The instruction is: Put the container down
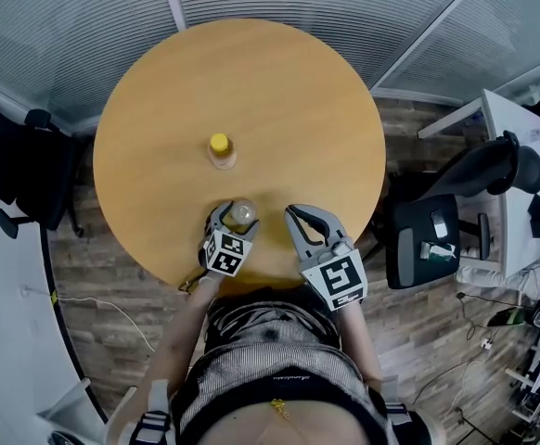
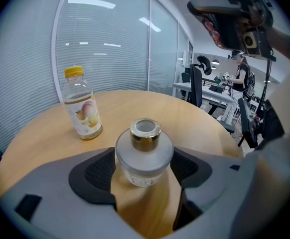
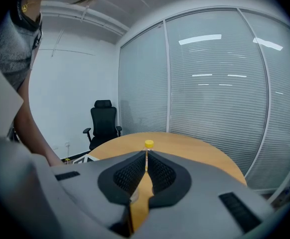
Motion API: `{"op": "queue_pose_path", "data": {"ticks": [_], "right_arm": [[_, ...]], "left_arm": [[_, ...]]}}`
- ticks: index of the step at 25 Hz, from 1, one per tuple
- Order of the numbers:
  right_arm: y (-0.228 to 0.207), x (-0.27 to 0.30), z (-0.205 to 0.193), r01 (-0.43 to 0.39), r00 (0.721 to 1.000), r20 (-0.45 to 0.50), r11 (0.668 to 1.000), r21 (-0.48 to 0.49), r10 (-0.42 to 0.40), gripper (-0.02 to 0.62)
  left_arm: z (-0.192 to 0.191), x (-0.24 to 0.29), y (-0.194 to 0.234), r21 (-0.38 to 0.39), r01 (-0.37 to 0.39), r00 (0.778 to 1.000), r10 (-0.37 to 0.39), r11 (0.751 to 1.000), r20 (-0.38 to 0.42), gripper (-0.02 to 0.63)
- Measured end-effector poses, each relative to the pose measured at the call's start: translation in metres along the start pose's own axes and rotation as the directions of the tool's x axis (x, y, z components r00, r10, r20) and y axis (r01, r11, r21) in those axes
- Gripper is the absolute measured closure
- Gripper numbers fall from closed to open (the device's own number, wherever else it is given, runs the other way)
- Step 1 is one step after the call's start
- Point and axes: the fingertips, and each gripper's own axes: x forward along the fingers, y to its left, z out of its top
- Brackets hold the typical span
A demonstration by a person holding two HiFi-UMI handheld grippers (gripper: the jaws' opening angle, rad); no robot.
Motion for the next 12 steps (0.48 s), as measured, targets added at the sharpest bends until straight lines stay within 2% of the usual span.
{"op": "queue_pose_path", "data": {"ticks": [7,12], "right_arm": [[0.002,0.002,0.001,-0.026,1.000,0.002,1.000,-0.007,0.026,0.572],[-0.002,0.001,-0.007,-0.048,0.999,-0.011,0.999,0.002,0.048,0.572]], "left_arm": [[-0.005,-0.018,0.004,-0.097,0.002,1.000,0.000,0.995,0.013,0.278],[-0.013,-0.041,0.001,-0.200,0.005,0.999,0.001,0.980,0.033,0.279]]}}
